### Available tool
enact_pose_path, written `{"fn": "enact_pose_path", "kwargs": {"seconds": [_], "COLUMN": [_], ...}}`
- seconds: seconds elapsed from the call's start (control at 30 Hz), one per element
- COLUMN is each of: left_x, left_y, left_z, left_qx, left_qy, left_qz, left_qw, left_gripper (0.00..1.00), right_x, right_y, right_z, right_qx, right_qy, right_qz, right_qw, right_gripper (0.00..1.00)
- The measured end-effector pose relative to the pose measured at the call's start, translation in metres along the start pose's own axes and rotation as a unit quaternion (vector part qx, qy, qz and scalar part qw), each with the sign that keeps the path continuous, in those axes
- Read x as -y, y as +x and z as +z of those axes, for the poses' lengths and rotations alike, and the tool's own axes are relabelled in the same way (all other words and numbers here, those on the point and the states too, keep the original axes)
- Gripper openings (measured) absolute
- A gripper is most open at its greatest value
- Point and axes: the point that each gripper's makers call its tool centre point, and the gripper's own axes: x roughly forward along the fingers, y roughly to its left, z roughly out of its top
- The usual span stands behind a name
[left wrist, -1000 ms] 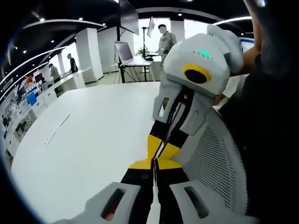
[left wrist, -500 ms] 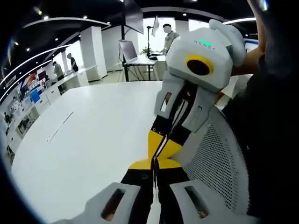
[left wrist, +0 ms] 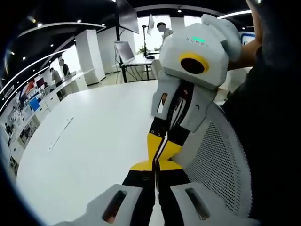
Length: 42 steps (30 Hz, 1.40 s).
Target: Open the resealable bag by pulling the two sides of the seal apart until the entire bag opening is separated and visibly accessible.
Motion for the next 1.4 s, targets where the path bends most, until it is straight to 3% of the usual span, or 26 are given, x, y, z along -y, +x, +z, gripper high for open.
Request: {"fn": "enact_pose_path", "kwargs": {"seconds": [0.57,0.73,0.97,1.03,1.4], "left_x": [-0.002,-0.007,-0.005,-0.005,-0.002], "left_y": [-0.003,-0.005,0.002,0.004,0.007], "left_z": [0.004,0.004,-0.008,-0.012,-0.012], "left_qx": [0.012,0.019,-0.016,-0.031,-0.037], "left_qy": [-0.017,-0.038,-0.012,0.001,0.019], "left_qz": [-0.003,0.005,0.004,0.008,-0.003], "left_qw": [0.9998,0.9991,0.9998,0.9995,0.9991], "left_gripper": [0.00,0.00,0.00,0.05,0.00], "right_x": [0.002,0.005,0.005,0.004,0.003], "right_y": [0.000,-0.001,-0.001,-0.001,0.000], "right_z": [-0.003,-0.001,-0.002,0.000,-0.001], "right_qx": [-0.004,0.003,0.000,0.003,0.002], "right_qy": [0.005,0.016,0.012,0.014,0.026], "right_qz": [-0.004,-0.012,-0.013,-0.011,-0.011], "right_qw": [1.0000,0.9998,0.9999,0.9998,0.9996], "right_gripper": [0.00,0.00,0.00,0.00,0.01]}}
